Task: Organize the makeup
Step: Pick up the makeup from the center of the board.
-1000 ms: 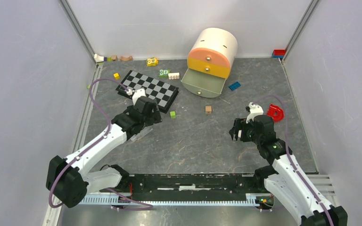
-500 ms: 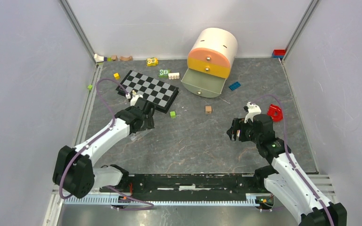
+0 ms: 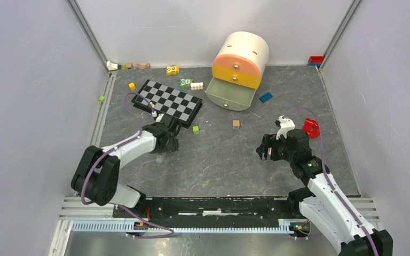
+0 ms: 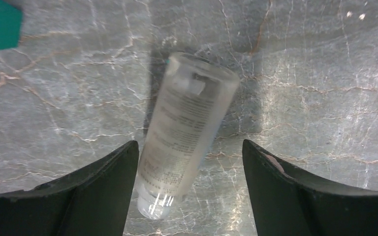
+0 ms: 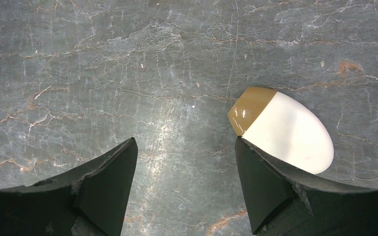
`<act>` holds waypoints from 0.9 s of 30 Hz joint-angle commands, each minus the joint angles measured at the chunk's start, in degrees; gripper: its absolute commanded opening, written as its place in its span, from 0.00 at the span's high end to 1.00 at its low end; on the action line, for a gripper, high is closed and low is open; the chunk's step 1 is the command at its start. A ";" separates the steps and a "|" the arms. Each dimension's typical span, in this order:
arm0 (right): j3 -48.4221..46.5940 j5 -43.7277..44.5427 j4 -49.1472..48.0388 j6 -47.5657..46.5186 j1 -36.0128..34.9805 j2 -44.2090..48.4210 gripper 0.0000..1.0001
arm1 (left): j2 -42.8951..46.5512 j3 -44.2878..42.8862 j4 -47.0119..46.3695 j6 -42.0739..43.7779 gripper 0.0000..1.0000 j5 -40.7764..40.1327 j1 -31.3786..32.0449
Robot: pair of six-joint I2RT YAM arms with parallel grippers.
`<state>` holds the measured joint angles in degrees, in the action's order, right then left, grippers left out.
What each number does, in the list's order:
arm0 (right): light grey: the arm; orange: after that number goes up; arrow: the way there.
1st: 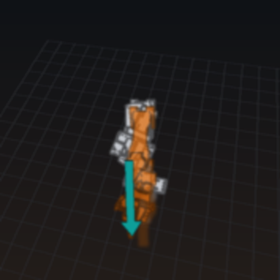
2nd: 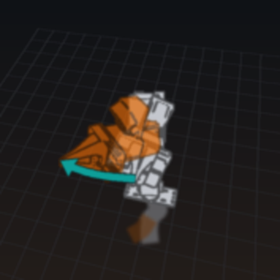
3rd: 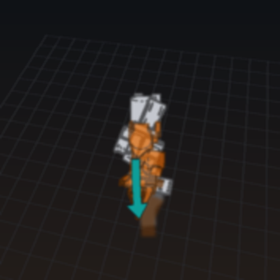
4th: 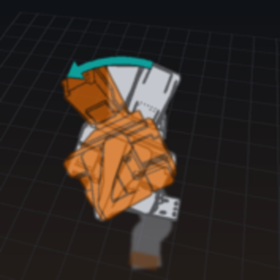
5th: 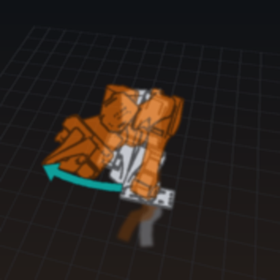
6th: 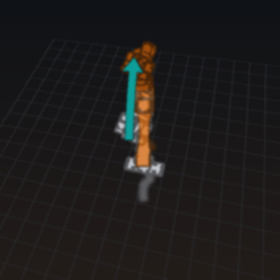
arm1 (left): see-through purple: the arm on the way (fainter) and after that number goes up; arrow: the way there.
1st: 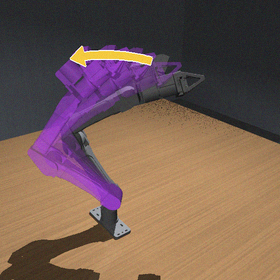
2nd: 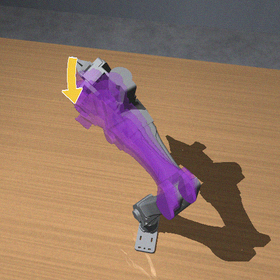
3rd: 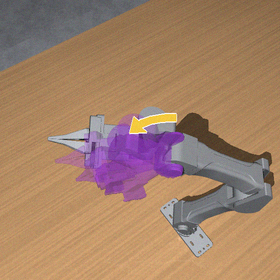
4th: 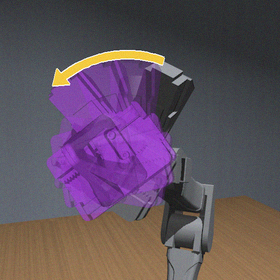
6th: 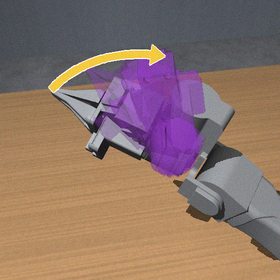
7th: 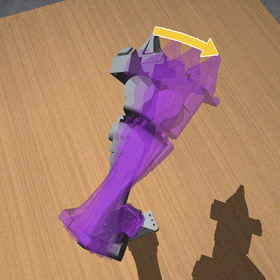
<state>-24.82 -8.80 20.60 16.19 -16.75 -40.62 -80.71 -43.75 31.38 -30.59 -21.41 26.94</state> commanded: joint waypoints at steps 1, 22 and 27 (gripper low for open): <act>-0.45 -0.41 -1.55 -0.85 0.16 -0.02 0.21 | -2.00 0.21 -1.65 0.19 0.20 3.24 0.13; 0.35 -0.17 -1.57 -0.42 0.14 0.87 0.20 | 4.69 -3.77 -1.25 -1.75 0.67 11.04 5.69; 0.47 0.16 -1.45 -0.38 0.14 1.40 0.21 | 6.38 -9.49 -2.62 -1.21 0.68 14.01 9.71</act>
<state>-24.51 -8.95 20.53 16.21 -16.75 -40.16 -77.32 -47.48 31.59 -30.72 -10.79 34.37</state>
